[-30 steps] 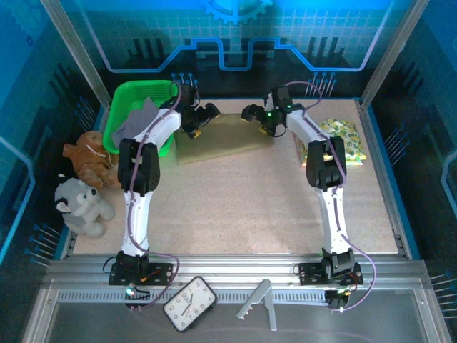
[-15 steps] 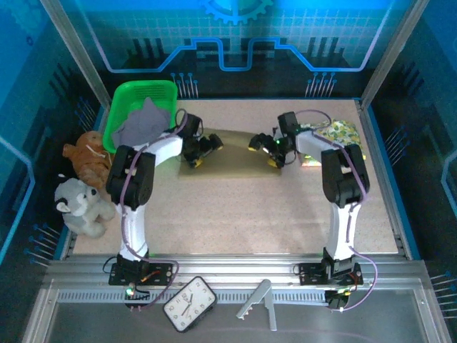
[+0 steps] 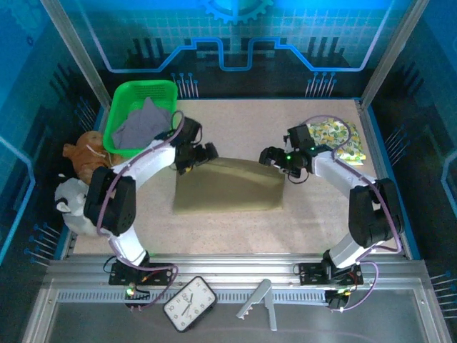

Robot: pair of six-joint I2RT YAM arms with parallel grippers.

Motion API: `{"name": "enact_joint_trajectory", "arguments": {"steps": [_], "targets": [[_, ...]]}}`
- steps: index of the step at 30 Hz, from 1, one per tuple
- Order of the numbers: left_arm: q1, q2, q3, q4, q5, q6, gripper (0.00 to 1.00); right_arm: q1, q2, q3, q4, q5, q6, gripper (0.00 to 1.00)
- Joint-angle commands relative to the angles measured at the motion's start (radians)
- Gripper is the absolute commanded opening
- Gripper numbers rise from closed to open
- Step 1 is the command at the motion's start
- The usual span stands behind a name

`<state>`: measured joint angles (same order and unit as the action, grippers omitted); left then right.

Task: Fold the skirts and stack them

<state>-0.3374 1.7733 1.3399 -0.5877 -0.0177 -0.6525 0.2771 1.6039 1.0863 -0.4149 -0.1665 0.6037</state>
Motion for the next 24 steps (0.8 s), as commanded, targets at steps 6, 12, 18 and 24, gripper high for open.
{"name": "enact_joint_trajectory", "arguments": {"steps": [6, 12, 18, 24], "targets": [[0.011, 0.183, 0.264, -0.27, -0.246, 0.277, 0.99, -0.042, 0.137, 0.158, -0.299, 0.047, -0.582, 0.81], [0.055, 0.232, 0.267, -0.235, -0.122, 0.18, 0.99, -0.061, 0.206, 0.152, -0.317, 0.026, -0.591, 0.79], [0.102, 0.266, 0.251, -0.182, -0.063, 0.126, 0.9, -0.066, 0.243, 0.145, -0.296, -0.008, -0.596, 0.6], [0.132, 0.277, 0.248, -0.16, -0.03, 0.019, 0.78, -0.066, 0.27, 0.15, -0.282, -0.012, -0.582, 0.52]]}}
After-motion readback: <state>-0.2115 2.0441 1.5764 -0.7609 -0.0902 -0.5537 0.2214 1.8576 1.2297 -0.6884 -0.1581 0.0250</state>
